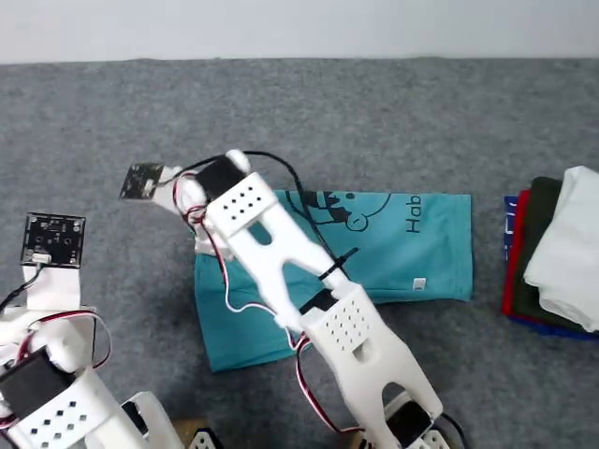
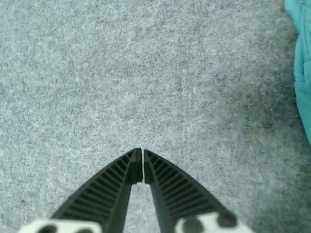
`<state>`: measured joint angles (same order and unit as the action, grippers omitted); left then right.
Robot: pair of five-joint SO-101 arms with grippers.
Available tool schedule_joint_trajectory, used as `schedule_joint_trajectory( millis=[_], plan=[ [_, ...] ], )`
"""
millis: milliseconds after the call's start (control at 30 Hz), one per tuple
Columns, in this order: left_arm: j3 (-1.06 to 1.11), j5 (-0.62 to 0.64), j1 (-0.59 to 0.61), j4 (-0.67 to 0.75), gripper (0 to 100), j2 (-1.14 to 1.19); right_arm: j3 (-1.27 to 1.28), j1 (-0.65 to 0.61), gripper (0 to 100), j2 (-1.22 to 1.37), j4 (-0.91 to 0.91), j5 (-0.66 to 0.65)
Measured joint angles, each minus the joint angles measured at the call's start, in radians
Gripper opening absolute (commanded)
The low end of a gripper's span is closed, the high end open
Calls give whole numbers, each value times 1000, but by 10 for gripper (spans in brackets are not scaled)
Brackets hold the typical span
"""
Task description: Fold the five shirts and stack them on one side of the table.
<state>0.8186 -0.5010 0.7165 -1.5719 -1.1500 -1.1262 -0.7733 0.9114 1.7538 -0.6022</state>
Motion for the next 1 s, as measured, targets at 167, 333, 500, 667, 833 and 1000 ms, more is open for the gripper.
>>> schedule_joint_trajectory(
  millis=[167, 333, 500, 667, 833, 1000],
  plan=[
    [0, 0, 0, 0, 14, 0, 0, 41, 10, -5, -2, 0],
    [0, 0, 0, 0, 14, 0, 0, 94, 10, -5, -46, 12],
    [0, 0, 0, 0, 14, 0, 0, 132, 10, -5, -100, 48],
    [0, 0, 0, 0, 14, 0, 0, 140, 11, -5, -149, 51],
    [0, 0, 0, 0, 14, 0, 0, 158, 11, -5, -207, 58],
    [0, 0, 0, 0, 14, 0, 0, 192, 35, 25, -215, 87]
  ],
)
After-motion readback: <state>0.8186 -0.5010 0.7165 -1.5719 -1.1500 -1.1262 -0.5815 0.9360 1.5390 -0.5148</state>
